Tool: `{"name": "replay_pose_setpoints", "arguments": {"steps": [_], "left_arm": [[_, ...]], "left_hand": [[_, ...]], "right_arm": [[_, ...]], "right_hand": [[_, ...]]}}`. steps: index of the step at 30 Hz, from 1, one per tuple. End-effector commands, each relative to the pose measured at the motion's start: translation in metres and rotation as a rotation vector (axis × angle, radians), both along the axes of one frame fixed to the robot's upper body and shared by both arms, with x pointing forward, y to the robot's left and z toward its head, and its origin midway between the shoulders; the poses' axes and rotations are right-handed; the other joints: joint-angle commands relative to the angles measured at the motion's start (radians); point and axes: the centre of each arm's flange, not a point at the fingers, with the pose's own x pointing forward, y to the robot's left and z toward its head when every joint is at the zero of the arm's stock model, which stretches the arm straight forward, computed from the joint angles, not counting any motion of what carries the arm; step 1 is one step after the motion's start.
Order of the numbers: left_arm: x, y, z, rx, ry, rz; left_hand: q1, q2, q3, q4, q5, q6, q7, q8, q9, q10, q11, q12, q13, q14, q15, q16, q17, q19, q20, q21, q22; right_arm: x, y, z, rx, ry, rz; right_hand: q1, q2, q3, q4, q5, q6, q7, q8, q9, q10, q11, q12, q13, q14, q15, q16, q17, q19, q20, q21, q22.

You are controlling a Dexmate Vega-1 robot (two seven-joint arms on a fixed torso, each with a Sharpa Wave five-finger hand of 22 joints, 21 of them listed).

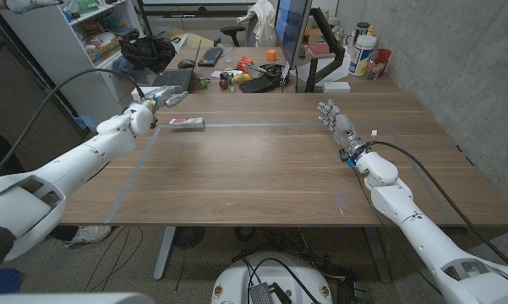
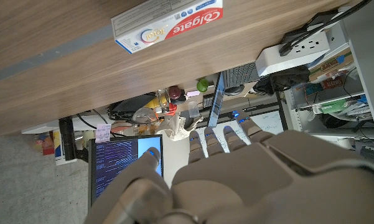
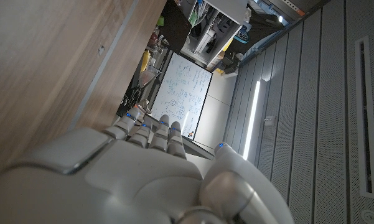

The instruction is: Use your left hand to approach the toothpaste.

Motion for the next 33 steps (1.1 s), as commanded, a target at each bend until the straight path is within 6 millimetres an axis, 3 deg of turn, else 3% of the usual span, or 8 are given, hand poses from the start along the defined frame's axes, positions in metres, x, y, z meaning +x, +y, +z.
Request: {"name": "replay_pose_setpoints", "arguments": {"steps": [1,33], "left_arm": [[0.005,-0.001,-0.004,0.001,0.015,0.000],[0.007,0.002,-0.019,0.009,0.065,0.025]], "left_hand": [[-0.011,0.070,-0.006,-0.001,0.007,0.002,-0.003,0.002,0.006,0.003,-0.005,0.002,0.005,0.007,-0.021,0.002,0.002,-0.007,-0.001,-0.002,0.003],[-0.010,0.072,-0.011,-0.001,0.009,0.008,-0.002,0.004,0.006,0.006,-0.001,0.002,0.005,0.006,-0.021,0.000,0.002,-0.010,0.000,-0.004,0.003]], "right_arm": [[0.002,0.001,0.000,-0.002,0.004,0.004],[-0.002,-0.001,-0.005,-0.003,0.004,0.006]], "right_hand": [[-0.011,0.030,0.009,-0.002,-0.002,0.007,0.001,0.002,0.004,0.009,0.001,0.004,0.001,-0.002,0.001,0.005,0.004,0.007,-0.027,-0.001,0.004],[-0.013,0.029,0.011,-0.002,-0.002,0.008,0.001,0.001,0.004,0.011,0.001,0.004,0.001,-0.002,0.000,0.005,0.004,0.009,-0.026,-0.005,0.004]]}}
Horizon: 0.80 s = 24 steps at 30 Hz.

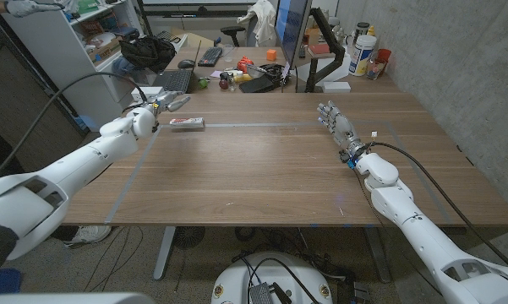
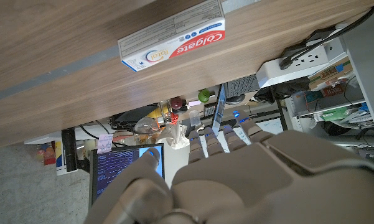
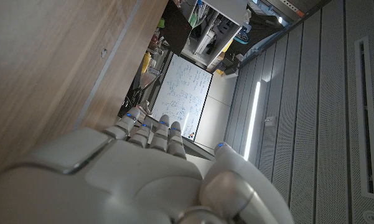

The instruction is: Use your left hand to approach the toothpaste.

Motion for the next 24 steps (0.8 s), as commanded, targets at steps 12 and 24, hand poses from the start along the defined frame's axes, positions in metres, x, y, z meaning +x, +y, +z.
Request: {"name": "replay_pose_setpoints", "arguments": {"steps": [12,24], "left_arm": [[0.0033,0.0065,-0.0071,0.015,0.023,0.031],[0.0089,0.0095,-0.0097,0.014,0.033,0.032]], "left_hand": [[-0.009,0.073,-0.004,0.000,0.006,0.008,0.002,0.002,0.002,0.004,-0.004,0.001,0.005,0.006,-0.021,0.000,0.002,-0.012,0.001,-0.001,0.003],[-0.010,0.074,-0.006,0.000,0.007,0.006,-0.001,0.001,0.002,0.004,-0.004,0.001,0.005,0.003,-0.022,-0.001,0.002,-0.015,0.000,-0.003,0.003]], "right_arm": [[-0.0007,0.0009,0.0000,-0.007,0.002,-0.002],[0.0012,0.0041,0.0029,-0.015,0.002,-0.002]], "right_hand": [[-0.013,0.028,0.007,0.002,-0.002,0.009,0.001,0.001,0.004,0.007,-0.003,0.004,0.001,-0.002,0.001,0.005,0.003,0.004,-0.021,-0.008,0.004],[-0.013,0.028,0.008,0.002,-0.002,0.012,0.000,0.002,0.005,0.008,-0.001,0.004,0.001,-0.003,0.000,0.005,0.003,0.005,-0.021,-0.010,0.004]]}}
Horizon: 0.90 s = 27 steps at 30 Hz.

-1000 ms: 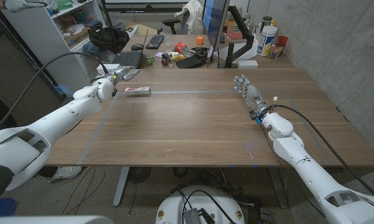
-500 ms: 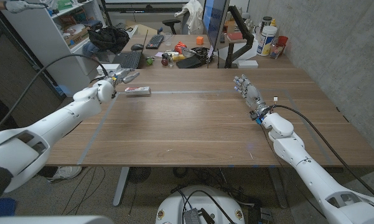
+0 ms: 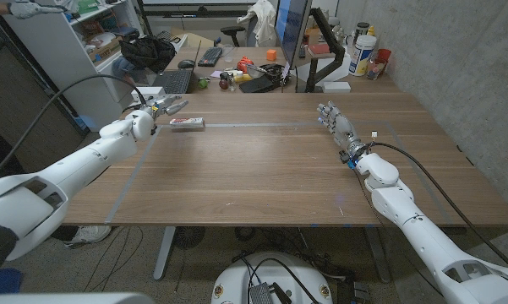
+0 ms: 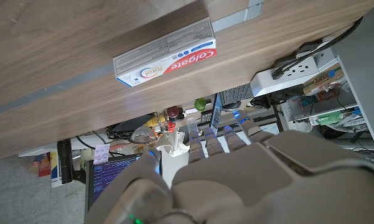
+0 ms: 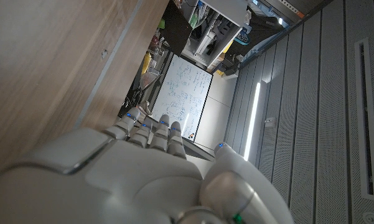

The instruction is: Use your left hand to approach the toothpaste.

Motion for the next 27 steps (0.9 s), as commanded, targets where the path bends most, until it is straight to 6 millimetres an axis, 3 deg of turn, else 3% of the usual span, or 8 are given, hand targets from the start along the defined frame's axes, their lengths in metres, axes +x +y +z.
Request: {"name": "replay_pose_setpoints", "arguments": {"steps": [1,27], "left_arm": [[0.005,0.002,-0.001,0.003,0.005,0.001],[0.014,0.008,-0.011,-0.006,0.036,-0.010]], "left_hand": [[-0.010,0.074,-0.006,0.000,0.007,0.002,-0.004,0.001,0.001,0.003,-0.005,0.001,0.005,0.003,-0.022,-0.001,0.002,-0.011,0.003,-0.003,0.003],[-0.010,0.075,-0.010,0.000,0.008,-0.001,-0.004,0.000,0.001,0.001,-0.002,0.000,0.005,0.002,-0.020,-0.001,0.003,-0.012,0.003,-0.004,0.004]], "right_arm": [[0.002,0.004,0.003,-0.009,0.002,0.000],[-0.003,0.014,0.001,-0.017,-0.004,0.011]], "right_hand": [[-0.006,0.028,0.008,0.002,-0.002,0.012,0.001,0.002,0.005,0.008,-0.001,0.004,0.001,-0.003,0.000,0.005,0.003,0.005,-0.021,-0.003,0.004],[-0.006,0.027,0.009,0.002,-0.002,0.014,0.002,0.002,0.005,0.010,0.000,0.004,0.001,-0.002,0.002,0.005,0.003,0.006,-0.020,-0.007,0.004]]}}
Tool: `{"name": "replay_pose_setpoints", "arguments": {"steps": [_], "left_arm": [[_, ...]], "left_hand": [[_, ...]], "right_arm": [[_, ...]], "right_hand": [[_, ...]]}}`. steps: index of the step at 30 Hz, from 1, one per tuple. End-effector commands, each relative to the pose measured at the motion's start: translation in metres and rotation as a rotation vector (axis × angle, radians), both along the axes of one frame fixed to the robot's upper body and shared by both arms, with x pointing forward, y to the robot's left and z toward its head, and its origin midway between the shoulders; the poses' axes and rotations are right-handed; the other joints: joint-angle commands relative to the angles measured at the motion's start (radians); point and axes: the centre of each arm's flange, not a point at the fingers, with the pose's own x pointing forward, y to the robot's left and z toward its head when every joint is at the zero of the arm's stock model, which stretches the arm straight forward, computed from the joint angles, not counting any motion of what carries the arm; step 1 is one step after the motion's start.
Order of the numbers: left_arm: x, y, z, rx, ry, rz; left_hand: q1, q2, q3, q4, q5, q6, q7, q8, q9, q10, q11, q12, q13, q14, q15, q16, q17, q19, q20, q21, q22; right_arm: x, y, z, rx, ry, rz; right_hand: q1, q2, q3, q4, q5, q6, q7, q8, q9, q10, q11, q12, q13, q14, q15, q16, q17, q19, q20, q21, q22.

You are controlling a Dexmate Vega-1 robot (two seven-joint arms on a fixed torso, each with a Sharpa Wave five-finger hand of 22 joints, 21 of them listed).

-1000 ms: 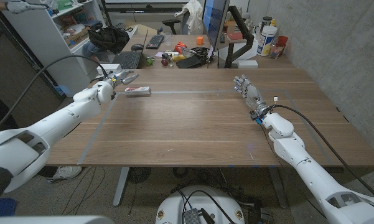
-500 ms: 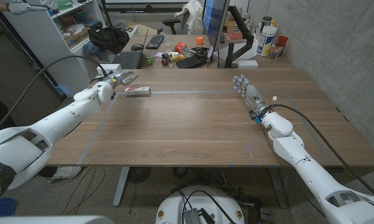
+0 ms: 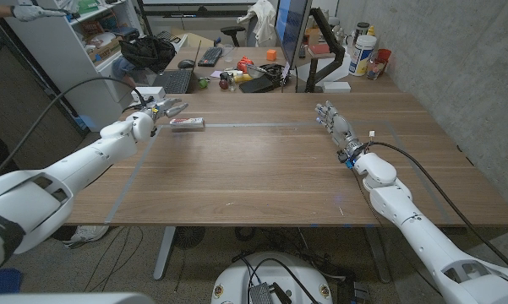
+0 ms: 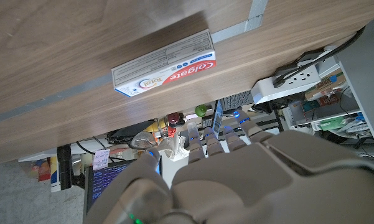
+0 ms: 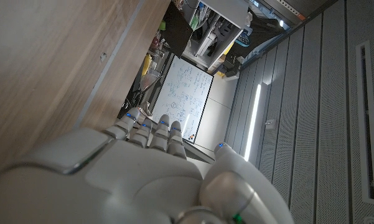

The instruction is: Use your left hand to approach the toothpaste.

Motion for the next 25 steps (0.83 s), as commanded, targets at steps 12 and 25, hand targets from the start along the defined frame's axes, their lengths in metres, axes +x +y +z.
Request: {"name": "replay_pose_setpoints", "arguments": {"steps": [12,25], "left_arm": [[0.0073,0.0040,-0.0093,-0.013,0.022,-0.002],[0.0113,0.0014,-0.0114,-0.012,0.031,0.000]], "left_hand": [[-0.010,0.075,-0.004,-0.001,0.005,0.000,-0.003,0.001,0.001,0.000,-0.002,0.000,0.005,0.002,-0.021,0.000,0.003,-0.007,-0.002,0.000,0.004],[-0.010,0.076,-0.006,-0.001,0.006,0.000,-0.003,0.001,0.002,0.001,0.000,0.001,0.005,0.001,-0.021,0.000,0.003,-0.008,-0.003,-0.001,0.004]], "right_arm": [[-0.0069,0.0081,-0.0021,-0.015,-0.010,0.023],[-0.0086,0.0062,-0.0067,-0.015,-0.009,0.031]], "right_hand": [[-0.008,0.026,0.008,0.002,-0.002,0.010,-0.003,0.002,0.005,0.010,0.000,0.004,0.001,-0.002,0.002,0.005,0.003,0.003,-0.023,-0.005,0.005],[-0.009,0.026,0.008,0.002,-0.002,0.010,-0.004,0.002,0.005,0.012,-0.001,0.005,0.001,-0.001,0.001,0.005,0.003,0.004,-0.023,-0.007,0.005]]}}
